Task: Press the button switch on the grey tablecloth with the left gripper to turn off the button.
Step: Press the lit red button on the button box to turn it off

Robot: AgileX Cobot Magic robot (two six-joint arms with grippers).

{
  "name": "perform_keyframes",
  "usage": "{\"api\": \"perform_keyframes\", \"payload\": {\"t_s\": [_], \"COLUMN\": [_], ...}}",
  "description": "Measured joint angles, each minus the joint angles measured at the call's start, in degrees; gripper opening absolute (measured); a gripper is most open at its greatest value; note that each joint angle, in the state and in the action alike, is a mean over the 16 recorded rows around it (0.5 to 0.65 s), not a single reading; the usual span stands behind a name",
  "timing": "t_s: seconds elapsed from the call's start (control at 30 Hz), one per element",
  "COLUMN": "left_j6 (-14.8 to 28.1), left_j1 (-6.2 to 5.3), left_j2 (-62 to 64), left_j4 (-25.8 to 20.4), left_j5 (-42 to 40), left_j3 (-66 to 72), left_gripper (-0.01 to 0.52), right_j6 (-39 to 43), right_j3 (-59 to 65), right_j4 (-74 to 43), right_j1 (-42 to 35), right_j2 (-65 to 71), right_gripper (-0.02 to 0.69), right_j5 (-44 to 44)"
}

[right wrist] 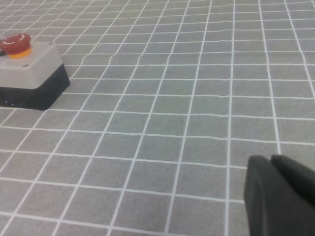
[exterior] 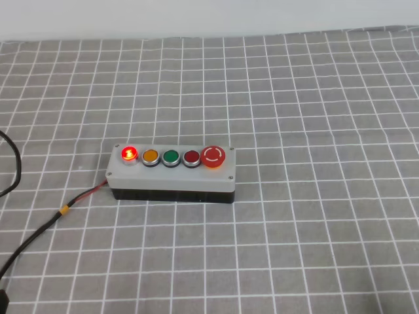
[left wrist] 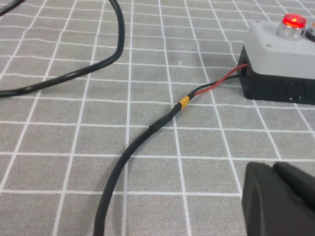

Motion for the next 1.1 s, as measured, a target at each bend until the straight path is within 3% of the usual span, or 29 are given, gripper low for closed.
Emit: {"api": "perform_keyframes", "payload": {"t_s": [0.23,0.37,0.5,0.87,0.97,1.1], "left_j6": [0.0,0.0,0.0,0.0,-0.27,-1.46], "left_j1": [0.0,0.0,0.0,0.0,0.0,0.0], "left_j2": [0.0,0.0,0.0,0.0,0.0,0.75], "left_j4": [0.8,4.82,13.58,46.83,52.38,55.95], "left_j5": [-0.05,-0.85,-3.63,-18.29,-21.27,-23.06], "left_j3": [0.0,0.0,0.0,0.0,-0.01,-0.69], "left_gripper": [-0.003,-0.003,-0.004,-0.004,-0.004,-0.003], "right_j6": [0.0,0.0,0.0,0.0,0.0,0.0], "right_j3": [0.0,0.0,0.0,0.0,0.0,0.0], "right_j4": [0.0,0.0,0.0,0.0,0.0,0.0], "right_j1": [0.0,0.0,0.0,0.0,0.0,0.0], "right_j2": [0.0,0.0,0.0,0.0,0.0,0.0], "right_gripper": [-0.016,-0.016,-0.016,-0.016,-0.016,-0.016], "right_j5": [0.0,0.0,0.0,0.0,0.0,0.0]}}
